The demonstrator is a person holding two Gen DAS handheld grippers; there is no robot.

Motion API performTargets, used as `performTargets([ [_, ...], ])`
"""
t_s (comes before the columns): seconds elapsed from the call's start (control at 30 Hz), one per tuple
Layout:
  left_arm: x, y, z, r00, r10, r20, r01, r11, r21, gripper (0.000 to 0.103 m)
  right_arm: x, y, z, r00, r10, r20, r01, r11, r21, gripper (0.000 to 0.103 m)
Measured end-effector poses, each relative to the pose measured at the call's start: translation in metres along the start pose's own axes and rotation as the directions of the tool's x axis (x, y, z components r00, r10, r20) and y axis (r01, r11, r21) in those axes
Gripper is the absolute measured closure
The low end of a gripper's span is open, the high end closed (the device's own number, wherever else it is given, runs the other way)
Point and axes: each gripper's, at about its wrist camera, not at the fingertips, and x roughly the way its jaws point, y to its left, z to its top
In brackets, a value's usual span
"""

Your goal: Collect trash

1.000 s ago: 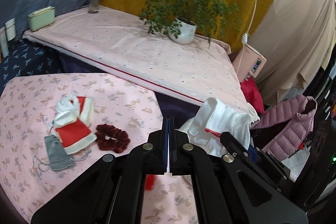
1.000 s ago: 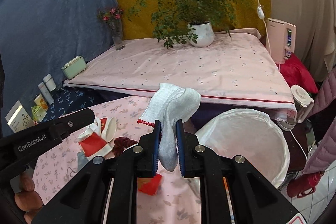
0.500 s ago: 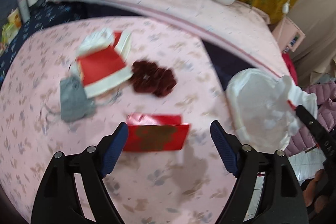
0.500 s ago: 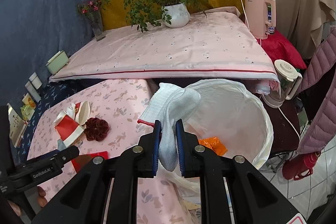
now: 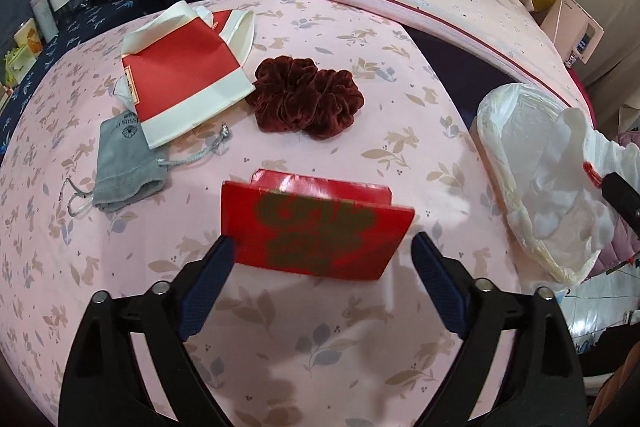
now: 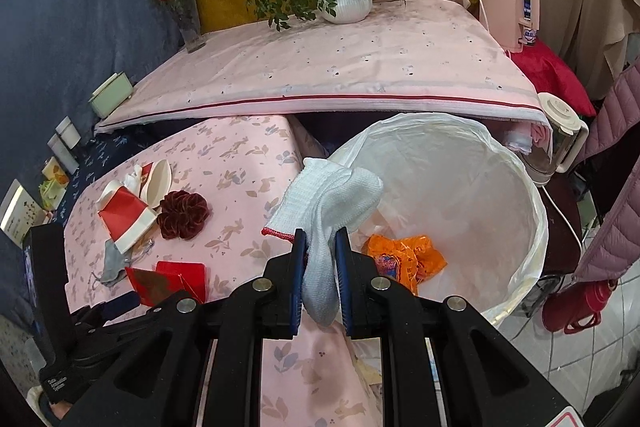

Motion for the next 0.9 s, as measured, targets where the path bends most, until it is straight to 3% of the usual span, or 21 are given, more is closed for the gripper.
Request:
performTargets([
  [0.23,0.013,-0.011,0.003,1.000,0.003,0.005,-0.004,0.999,0.046,0.018,0.005,-0.001,0.001,1.000,-0.004,-0.009,0.004,1.000,0.002,0.089],
  [0.37,0.017,-0.014,0.004,0.999,-0.030,-0.033,0.032,0.997,0.063,0.058,0.008,-0.002,0.001,1.000,-0.008,-0.013,0.008,1.000,0.002,0.089],
  [0.57,0.012,-0.023,0.012,0.995,-0.093,-0.044,0.096,0.993,0.074,0.102,0.008,-0.007,0.004,1.000,-0.017,-0.007,0.017,1.000,0.011,0.089],
  [0.9,-0.016,-0.067,0.038,0.983,-0.184,0.015,0.180,0.975,0.130,0.103,0.000,-0.029,0.013,0.999,-0.047,0.024,0.046,0.998,0.046,0.089],
])
